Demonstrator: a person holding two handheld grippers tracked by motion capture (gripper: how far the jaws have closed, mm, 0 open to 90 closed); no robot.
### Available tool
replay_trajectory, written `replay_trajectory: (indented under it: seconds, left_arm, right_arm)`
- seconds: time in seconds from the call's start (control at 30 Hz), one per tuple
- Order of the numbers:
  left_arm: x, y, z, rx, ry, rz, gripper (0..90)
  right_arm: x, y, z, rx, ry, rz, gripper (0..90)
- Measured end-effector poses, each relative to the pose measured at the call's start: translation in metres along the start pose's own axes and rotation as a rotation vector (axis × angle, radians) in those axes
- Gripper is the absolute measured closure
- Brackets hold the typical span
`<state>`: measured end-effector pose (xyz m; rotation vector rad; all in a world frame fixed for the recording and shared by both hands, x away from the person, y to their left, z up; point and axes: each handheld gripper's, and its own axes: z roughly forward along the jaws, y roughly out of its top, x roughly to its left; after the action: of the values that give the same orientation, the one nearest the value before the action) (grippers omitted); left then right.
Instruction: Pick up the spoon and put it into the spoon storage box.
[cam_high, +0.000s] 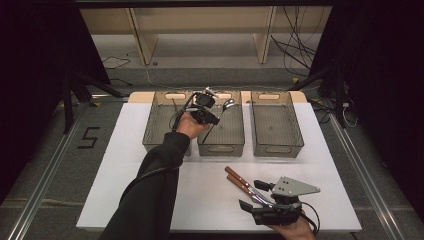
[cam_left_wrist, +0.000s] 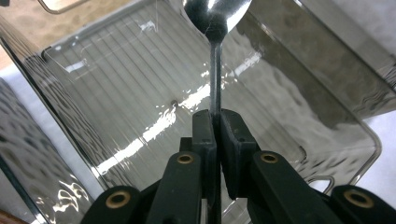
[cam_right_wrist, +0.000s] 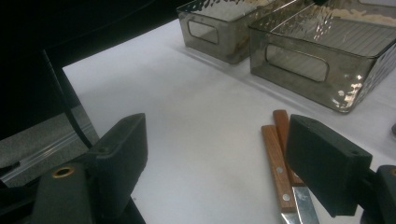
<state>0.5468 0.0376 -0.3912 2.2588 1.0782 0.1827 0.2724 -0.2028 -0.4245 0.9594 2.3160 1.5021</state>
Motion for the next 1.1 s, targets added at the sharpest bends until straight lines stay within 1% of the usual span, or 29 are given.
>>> replay_trajectory:
  seconds: [0.1,0.17,0.23,0.27,0.3,0.33,0.37,0.4,0.43,0.47,0.5,0.53,0.7,0.8,0.87,0.9,1.1]
  left_arm:
    - [0.0,-0.002,0.002,0.009,0.0,-0.005,84.2]
    - [0.001,-0.004,0.004,0.025,0.003,0.002,83.9]
    - [0.001,-0.005,0.005,0.028,0.005,-0.002,83.6]
    - [0.002,-0.006,0.005,0.031,0.005,-0.015,83.3]
    - [0.002,-0.006,0.005,0.032,0.003,-0.018,82.9]
    - [0.002,-0.006,0.004,0.033,-0.005,-0.021,80.1]
    - [0.002,-0.006,0.004,0.033,-0.005,-0.021,77.3]
    - [0.002,-0.006,0.0,0.025,-0.009,-0.028,74.9]
    - [0.002,-0.006,0.0,0.025,-0.009,-0.028,73.7]
    - [0.002,-0.005,-0.004,0.018,-0.007,-0.033,70.5]
    - [0.002,-0.005,-0.004,0.018,-0.007,-0.033,65.6]
    - [0.001,-0.004,-0.009,0.022,-0.013,-0.045,58.1]
    - [-0.002,-0.008,-0.026,-0.026,-0.042,-0.06,39.8]
    - [-0.002,-0.012,-0.038,-0.062,-0.056,-0.062,34.9]
    - [-0.002,-0.017,-0.047,-0.075,-0.053,-0.053,32.8]
    - [-0.001,-0.019,-0.051,-0.084,-0.053,-0.055,32.2]
    - [0.002,-0.039,-0.077,-0.139,-0.052,-0.063,27.1]
  right_arm:
    - [0.0,0.0,0.0,-0.002,-0.001,0.001,22.0]
    - [0.0,0.0,0.0,-0.001,0.0,0.001,22.0]
    - [0.0,0.0,0.0,0.0,0.001,0.0,22.0]
    - [0.0,0.0,0.0,-0.001,0.001,-0.001,22.0]
    - [0.0,0.0,0.0,0.0,0.0,-0.001,22.0]
    - [0.0,0.0,0.0,-0.001,0.0,-0.001,22.0]
    - [0.0,0.0,0.0,0.0,-0.001,0.002,22.0]
    - [0.0,0.0,0.0,-0.001,0.0,0.002,22.0]
    - [-0.001,0.0,0.0,-0.001,0.0,0.003,22.0]
    - [-0.001,0.0,0.0,-0.001,-0.001,0.001,22.0]
    - [0.0,0.0,0.0,0.001,0.0,0.002,22.0]
    - [0.0,0.0,0.0,0.0,-0.001,0.001,22.0]
    - [-0.001,0.0,0.0,0.001,-0.004,0.002,22.0]
    - [-0.001,0.0,0.0,0.004,-0.006,0.003,22.0]
    - [-0.001,0.0,0.0,0.005,-0.008,0.002,22.0]
    - [-0.002,0.0,0.0,0.005,-0.008,0.002,22.0]
    - [-0.003,0.001,0.0,0.009,-0.016,0.006,22.0]
